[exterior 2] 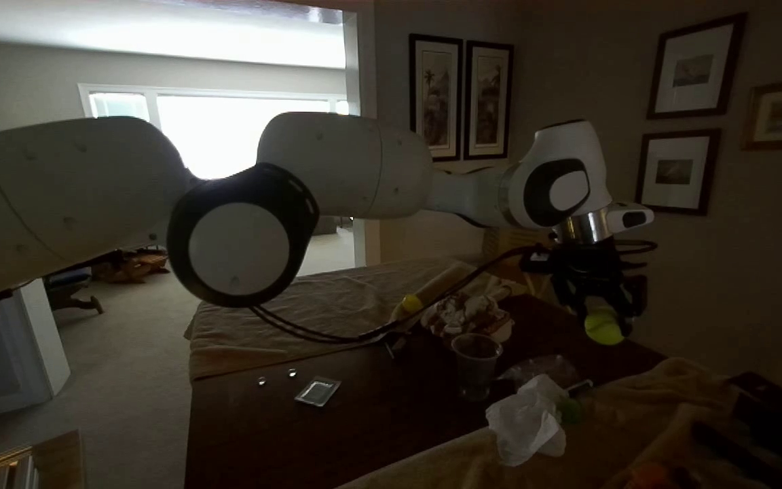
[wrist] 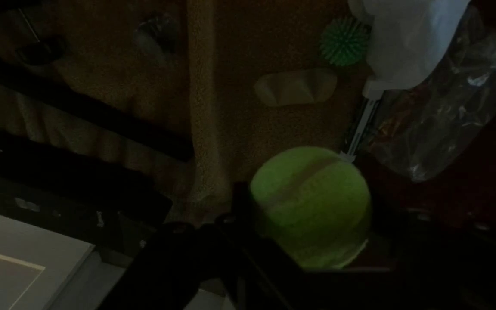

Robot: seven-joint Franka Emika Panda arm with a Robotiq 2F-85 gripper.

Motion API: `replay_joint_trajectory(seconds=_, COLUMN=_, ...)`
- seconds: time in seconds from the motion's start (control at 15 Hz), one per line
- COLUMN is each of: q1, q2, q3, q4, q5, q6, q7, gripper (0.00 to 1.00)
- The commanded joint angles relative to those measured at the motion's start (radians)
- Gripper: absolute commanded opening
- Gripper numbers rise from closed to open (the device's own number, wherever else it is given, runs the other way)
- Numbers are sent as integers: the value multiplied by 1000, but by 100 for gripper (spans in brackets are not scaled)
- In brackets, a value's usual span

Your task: Put the tennis ball in the clear cup.

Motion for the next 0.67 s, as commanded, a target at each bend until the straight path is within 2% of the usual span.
replay_joint_trajectory(seconds=0.0, q1=10, q2=6, q3=13, q4=4, q5=-8, q6=-9, q7=35, gripper=42)
replay_joint_trajectory(seconds=0.33, q1=66, q2=14, q3=38, q4=23, q5=-10, q6=-11, q7=33, gripper=42)
replay_joint_trajectory(seconds=0.6, q1=112, q2=-17, q3=65, q4=-9, q5=0, q6=-4, q7=-3, gripper=42)
